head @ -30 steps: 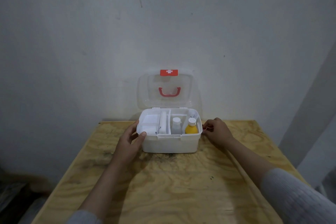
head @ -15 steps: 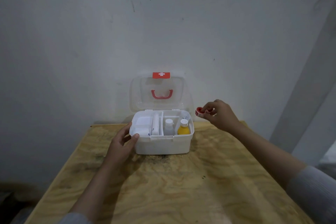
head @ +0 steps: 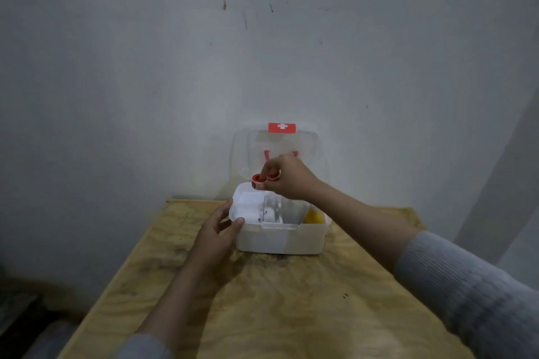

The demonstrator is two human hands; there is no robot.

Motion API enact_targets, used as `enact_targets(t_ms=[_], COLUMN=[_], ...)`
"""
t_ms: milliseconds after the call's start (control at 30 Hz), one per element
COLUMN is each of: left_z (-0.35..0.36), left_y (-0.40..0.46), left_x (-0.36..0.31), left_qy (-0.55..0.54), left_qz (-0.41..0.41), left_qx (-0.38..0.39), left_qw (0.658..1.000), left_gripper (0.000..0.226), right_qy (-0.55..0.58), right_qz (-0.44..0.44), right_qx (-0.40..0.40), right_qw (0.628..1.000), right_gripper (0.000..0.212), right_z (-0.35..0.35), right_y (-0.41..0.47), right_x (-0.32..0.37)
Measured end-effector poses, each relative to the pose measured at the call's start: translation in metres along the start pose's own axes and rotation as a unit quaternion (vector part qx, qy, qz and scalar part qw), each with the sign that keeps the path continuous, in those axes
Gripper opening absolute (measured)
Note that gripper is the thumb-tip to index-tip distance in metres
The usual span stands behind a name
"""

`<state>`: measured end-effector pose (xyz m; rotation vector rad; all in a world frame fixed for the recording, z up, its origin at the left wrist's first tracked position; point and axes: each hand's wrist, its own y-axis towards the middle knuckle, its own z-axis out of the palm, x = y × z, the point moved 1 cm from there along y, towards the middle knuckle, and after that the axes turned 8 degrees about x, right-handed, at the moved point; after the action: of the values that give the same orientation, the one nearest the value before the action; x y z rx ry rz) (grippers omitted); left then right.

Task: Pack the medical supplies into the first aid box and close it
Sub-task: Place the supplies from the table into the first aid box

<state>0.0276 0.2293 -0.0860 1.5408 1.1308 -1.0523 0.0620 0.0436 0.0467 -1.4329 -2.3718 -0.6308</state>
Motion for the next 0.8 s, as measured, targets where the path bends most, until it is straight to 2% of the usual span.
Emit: enact_targets(t_ms=[267,500,600,700,800], left_z=[0.004,0.002,0.002,0.003,0.003], left_y=[-0.002,-0.004,-0.004,-0.004,-0.004], left_x=[-0.003,-0.005,-0.005,-0.006,-0.004], left_qy=[-0.028,-0.019,-0.012,-0.022,-0.029], left_qz=[0.010,0.011,0.009,0.015,0.012], left_qx=[0.003,0.003,0.000,-0.004,-0.003], left_qw=[1.000,1.000,1.000,1.000,1.000], left_gripper=[0.048,0.040,0.039,0.035,0.040], right_qy=[-0.054,-0.045,-0.055,-0.083,-0.156], right_qz=[0.036,0.028,0.000,-0.055,-0.069], right_qx=[0.071,0.073,-0.012,-0.168,-0.256], right_qw=[0.995,0.996,0.998,0.981,0.952], right_gripper=[0.022,0.026,0.022,0.018,0.032], right_z=[0.045,0.046,0.029,0.004,-0.019], right_y=[0.034,0.035,0.029,0.023,0.023], right_x=[-0.005,-0.010,-0.016,-0.021,-0.025])
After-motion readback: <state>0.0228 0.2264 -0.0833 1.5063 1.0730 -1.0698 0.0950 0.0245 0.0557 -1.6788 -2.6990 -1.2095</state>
